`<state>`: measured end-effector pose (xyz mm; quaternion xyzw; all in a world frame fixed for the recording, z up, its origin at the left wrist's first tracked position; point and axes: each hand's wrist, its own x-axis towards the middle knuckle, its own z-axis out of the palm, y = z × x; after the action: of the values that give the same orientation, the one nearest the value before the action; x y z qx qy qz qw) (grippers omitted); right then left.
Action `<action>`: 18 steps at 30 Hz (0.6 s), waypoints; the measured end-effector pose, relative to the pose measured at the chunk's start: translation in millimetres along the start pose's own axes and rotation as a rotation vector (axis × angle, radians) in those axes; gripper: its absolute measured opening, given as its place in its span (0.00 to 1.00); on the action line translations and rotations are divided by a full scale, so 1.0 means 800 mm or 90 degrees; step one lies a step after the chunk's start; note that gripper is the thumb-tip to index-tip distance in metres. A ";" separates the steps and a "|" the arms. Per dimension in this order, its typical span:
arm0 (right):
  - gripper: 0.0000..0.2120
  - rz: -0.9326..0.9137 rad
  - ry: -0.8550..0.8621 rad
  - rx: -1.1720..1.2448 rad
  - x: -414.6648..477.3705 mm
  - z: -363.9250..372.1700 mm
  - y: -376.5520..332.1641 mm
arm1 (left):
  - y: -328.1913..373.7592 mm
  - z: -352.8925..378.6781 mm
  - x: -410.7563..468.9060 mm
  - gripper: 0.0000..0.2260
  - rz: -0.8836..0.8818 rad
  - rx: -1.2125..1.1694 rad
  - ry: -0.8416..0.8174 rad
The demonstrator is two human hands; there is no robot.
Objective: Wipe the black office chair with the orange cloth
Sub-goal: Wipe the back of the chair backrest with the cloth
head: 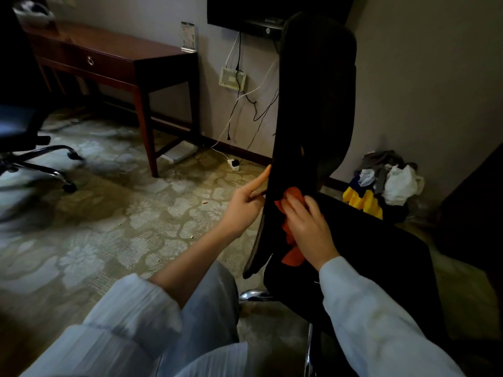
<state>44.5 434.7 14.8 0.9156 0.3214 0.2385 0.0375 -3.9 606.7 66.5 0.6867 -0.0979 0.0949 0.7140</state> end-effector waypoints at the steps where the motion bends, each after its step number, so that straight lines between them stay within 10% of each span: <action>1: 0.19 -0.009 -0.006 0.012 -0.014 0.004 -0.004 | 0.000 0.001 -0.002 0.33 0.001 0.005 -0.004; 6: 0.26 -0.036 0.001 0.016 -0.051 0.001 -0.017 | -0.006 0.004 -0.017 0.36 0.018 0.000 -0.031; 12: 0.14 0.019 0.454 0.210 -0.028 -0.082 -0.045 | -0.008 0.024 -0.052 0.35 0.028 0.005 -0.042; 18: 0.15 0.084 0.405 0.217 -0.074 -0.059 -0.041 | -0.017 0.042 -0.090 0.33 0.059 0.022 -0.065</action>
<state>-36.3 420.4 25.2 0.8076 0.2926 0.4561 -0.2328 -70.0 572.4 35.4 0.6974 -0.1647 0.0944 0.6911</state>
